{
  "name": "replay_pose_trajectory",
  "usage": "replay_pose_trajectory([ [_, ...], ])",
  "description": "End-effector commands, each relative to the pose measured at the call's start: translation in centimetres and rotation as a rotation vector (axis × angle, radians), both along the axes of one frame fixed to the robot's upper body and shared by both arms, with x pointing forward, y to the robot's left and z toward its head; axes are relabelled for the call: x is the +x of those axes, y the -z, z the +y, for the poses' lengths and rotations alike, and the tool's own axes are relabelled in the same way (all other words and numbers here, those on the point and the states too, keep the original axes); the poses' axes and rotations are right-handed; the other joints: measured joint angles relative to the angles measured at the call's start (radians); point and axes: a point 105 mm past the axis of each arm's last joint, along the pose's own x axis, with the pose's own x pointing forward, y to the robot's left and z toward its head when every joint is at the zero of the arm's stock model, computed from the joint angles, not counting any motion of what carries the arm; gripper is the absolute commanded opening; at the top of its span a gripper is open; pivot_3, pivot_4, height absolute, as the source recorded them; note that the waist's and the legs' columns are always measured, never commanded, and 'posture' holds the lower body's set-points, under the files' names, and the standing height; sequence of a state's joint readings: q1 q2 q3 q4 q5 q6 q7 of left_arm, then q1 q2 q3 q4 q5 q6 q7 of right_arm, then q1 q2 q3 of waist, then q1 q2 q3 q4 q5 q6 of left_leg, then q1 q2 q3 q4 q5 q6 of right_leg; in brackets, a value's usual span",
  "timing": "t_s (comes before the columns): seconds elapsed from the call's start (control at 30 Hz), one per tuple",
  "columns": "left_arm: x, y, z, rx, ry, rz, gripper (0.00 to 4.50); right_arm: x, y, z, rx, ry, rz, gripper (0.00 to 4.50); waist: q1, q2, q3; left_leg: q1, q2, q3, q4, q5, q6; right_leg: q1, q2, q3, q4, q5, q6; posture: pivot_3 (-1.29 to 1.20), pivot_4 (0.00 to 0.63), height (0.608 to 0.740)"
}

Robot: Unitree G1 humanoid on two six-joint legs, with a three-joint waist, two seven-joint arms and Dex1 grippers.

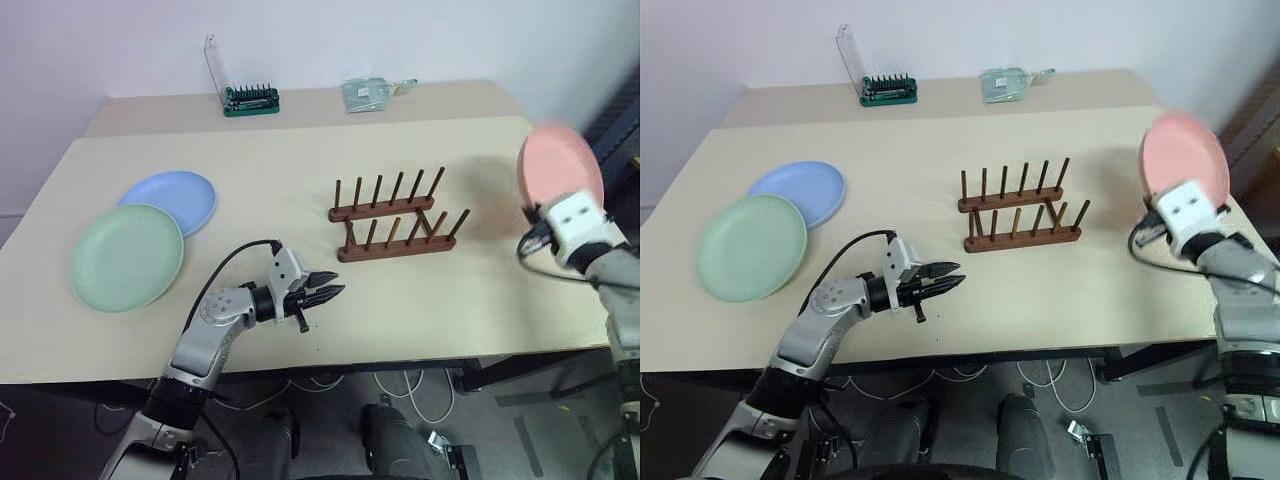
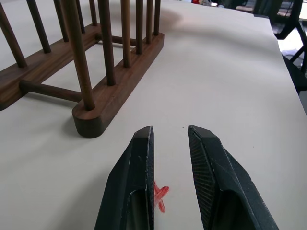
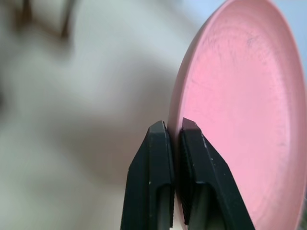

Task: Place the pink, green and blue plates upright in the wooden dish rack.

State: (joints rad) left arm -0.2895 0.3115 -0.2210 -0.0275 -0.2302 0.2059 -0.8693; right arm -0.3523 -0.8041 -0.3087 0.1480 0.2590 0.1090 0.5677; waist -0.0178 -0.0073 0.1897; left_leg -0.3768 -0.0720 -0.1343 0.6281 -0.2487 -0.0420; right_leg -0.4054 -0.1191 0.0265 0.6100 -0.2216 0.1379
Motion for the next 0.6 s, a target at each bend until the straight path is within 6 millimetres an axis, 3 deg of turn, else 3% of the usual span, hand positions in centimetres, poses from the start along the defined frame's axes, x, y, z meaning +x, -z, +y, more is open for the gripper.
replay_pose_trajectory([
  [0.03,0.0,-0.8,-0.4,-0.015,0.02,-0.037,1.1,-2.9,-6.8,4.5,0.223,-0.339,-0.091,0.02,0.006,0.0,0.0,0.0,0.0,0.0,0.0,0.0,0.0,0.0,0.0,0.0,0.0,0.0,0.0,0.0,0.15,0.74],
  [0.1,0.0,-0.8,-0.5,-0.016,0.023,-0.037,1.1,-4.4,-8.2,6.9,0.343,-0.524,-0.034,0.02,0.01,-0.001,0.0,-0.001,0.0,-0.002,0.0,0.0,0.0,0.0,0.0,-0.001,-0.001,0.0,0.0,0.0,0.15,0.74],
  [0.17,0.1,-0.8,-0.6,-0.015,0.023,-0.037,1.1,-4.8,-9.2,8.0,0.44,-0.626,-0.001,0.02,0.009,-0.001,0.0,-0.002,0.0,-0.003,0.001,0.0,0.001,0.0,0.0,-0.002,-0.001,0.0,0.0,0.0,0.15,0.74],
  [0.3,0.1,-0.8,-0.5,-0.015,0.018,-0.04,1.1,-4.5,-9.7,8.7,0.567,-0.713,0.052,0.02,0.012,-0.001,0.0,-0.005,0.0,-0.003,0.002,0.0,0.001,-0.001,0.0,-0.002,-0.002,-0.001,-0.003,0.0,0.15,0.74],
  [0.6,-0.1,-0.6,0.0,-0.016,-0.019,-0.03,1.1,-3.1,-8.3,8.0,0.685,-0.733,0.144,0.02,0.009,-0.001,0.0,-0.013,-0.001,-0.003,0.002,0.0,0.001,-0.01,0.0,-0.002,-0.001,0.001,0.0,0.0,0.15,0.74],
])
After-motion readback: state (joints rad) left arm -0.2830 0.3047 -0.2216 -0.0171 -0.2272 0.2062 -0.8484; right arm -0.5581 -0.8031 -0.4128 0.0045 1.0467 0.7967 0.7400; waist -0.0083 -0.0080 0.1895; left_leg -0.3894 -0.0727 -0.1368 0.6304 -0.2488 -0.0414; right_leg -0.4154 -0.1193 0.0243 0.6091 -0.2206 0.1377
